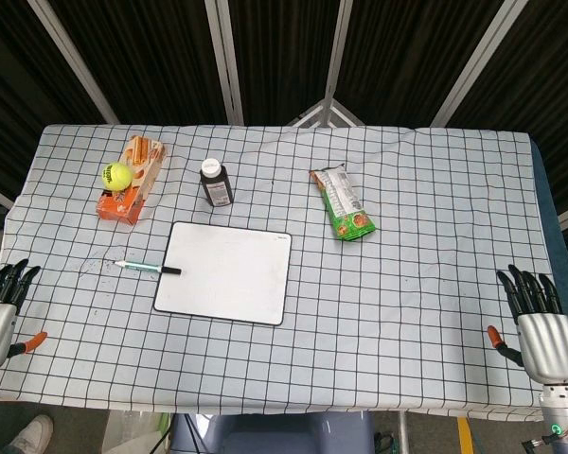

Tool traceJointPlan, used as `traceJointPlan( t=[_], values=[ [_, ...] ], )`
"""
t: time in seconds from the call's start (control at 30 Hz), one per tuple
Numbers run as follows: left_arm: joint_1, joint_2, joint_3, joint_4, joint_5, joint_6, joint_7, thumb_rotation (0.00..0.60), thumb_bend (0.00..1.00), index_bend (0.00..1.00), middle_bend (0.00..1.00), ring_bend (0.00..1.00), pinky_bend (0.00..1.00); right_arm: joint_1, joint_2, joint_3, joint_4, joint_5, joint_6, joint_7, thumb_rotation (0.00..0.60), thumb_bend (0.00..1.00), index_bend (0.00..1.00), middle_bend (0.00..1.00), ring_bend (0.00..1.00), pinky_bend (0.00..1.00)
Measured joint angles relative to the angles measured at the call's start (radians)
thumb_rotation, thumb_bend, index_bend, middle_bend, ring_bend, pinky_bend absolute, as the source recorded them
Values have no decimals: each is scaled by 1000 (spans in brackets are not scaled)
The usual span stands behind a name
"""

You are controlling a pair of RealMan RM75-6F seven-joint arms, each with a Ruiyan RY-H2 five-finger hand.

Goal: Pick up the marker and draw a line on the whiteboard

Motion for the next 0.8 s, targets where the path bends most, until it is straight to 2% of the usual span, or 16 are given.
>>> traceJointPlan(
  t=[0.63, 0.7, 0.8],
  values=[
    [-18, 13, -4, -32, -24, -40, -13, 600, 26, 7, 0, 0, 0, 1, 7, -8, -22, 2, -15, -8, 600, 329, 0, 0, 0, 0],
    [-29, 14, -10, -42, -31, -54, -9, 600, 47, 36, 0, 0, 4, 2, 7, -9, -23, 1, -15, -8, 600, 329, 0, 0, 0, 0],
    [-50, 11, -24, -54, -33, -70, 13, 600, 94, 150, 0, 0, 15, 2, 8, -10, -25, -2, -16, 0, 600, 329, 0, 0, 0, 0]
  ],
)
